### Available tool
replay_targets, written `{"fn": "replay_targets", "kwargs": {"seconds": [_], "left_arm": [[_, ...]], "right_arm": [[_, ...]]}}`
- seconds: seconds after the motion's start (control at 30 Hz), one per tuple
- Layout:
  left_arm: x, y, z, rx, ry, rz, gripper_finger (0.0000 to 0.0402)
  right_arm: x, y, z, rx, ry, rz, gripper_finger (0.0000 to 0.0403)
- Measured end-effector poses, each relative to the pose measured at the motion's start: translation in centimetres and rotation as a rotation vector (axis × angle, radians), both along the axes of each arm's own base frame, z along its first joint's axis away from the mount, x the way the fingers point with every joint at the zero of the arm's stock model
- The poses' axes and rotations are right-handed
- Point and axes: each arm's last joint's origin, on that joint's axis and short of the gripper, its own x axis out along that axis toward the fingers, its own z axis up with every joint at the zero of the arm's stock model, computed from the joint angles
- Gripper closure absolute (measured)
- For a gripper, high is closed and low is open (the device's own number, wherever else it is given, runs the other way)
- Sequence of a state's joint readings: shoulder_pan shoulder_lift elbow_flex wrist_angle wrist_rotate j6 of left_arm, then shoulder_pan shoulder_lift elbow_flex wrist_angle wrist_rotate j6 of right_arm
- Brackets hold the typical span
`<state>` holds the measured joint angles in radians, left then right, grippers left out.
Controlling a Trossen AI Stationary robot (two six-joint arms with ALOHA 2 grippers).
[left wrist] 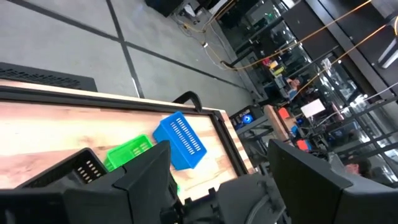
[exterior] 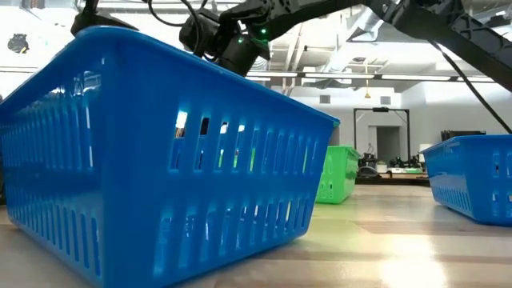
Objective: Stack baskets by color
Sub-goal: Stack the top right black bin on top of the top black bin
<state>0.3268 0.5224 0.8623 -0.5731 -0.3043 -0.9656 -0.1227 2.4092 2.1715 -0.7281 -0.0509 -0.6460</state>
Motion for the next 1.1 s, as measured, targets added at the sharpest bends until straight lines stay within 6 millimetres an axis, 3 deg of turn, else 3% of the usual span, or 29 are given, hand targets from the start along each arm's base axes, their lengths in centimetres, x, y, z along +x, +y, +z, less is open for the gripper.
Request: {"fn": "replay_targets", "kwargs": {"seconds": [0.5, 0.8, 1.1], "left_arm": [[0.0, 0.1, 0.1, 0.013, 0.002, 0.019, 0.0145], [0.0, 0.1, 0.1, 0.009, -0.001, 0.020, 0.0145], [0.0, 0.1, 0.1, 0.015, 0.002, 0.020, 0.0145]], "right_arm": [[0.2, -0.5, 0.1, 0.030, -0.026, -0.048, 0.0227], [0.3, -1.0, -3.5, 0.031, 0.080, -0.051, 0.0236], [0.6, -1.6, -3.1, -0.007, 0.038, -0.099, 0.0267]]}}
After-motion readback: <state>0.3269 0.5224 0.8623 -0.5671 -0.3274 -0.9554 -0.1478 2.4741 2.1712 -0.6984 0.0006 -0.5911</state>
